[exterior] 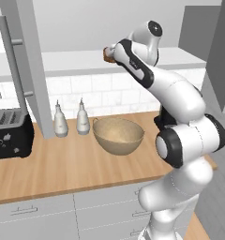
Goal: Open the cabinet, pick up the bread from the cabinet and place it in the basket. Then move the basket to the dining counter.
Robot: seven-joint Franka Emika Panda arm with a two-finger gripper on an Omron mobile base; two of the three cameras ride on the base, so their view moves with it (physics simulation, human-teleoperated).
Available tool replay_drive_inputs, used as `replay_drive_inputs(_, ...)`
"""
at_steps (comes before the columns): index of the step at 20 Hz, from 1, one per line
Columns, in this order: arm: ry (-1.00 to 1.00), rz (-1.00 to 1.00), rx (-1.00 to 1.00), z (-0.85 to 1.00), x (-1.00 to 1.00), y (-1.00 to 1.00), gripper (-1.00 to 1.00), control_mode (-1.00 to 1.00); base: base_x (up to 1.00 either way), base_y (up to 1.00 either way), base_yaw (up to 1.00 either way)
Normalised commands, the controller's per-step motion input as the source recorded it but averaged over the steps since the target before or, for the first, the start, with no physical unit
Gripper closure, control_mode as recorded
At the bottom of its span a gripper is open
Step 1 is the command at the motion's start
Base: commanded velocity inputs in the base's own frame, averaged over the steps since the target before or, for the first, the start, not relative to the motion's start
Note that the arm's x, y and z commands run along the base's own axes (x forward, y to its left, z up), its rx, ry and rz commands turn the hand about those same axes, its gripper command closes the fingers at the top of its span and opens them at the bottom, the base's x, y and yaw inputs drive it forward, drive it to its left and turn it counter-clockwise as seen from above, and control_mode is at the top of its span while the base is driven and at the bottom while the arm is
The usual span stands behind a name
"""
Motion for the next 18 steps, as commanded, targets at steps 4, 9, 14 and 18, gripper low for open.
replay_drive_inputs(4, 0.0, 0.0, 0.0, -0.02, 0.34, 0.0, -1.0, -1.0, 0.0, 0.0, 0.0)
replay_drive_inputs(9, 0.0, 0.0, 0.0, -0.08, 0.19, 0.07, -1.0, -1.0, 0.0, 0.0, 0.0)
replay_drive_inputs(14, 0.0, 0.0, 0.0, -0.12, 0.17, 0.1, -1.0, -1.0, 0.0, 0.0, 0.0)
replay_drive_inputs(18, 0.0, 0.0, -0.01, -0.13, 0.19, 0.15, 1.0, -1.0, 0.0, 0.0, 0.0)
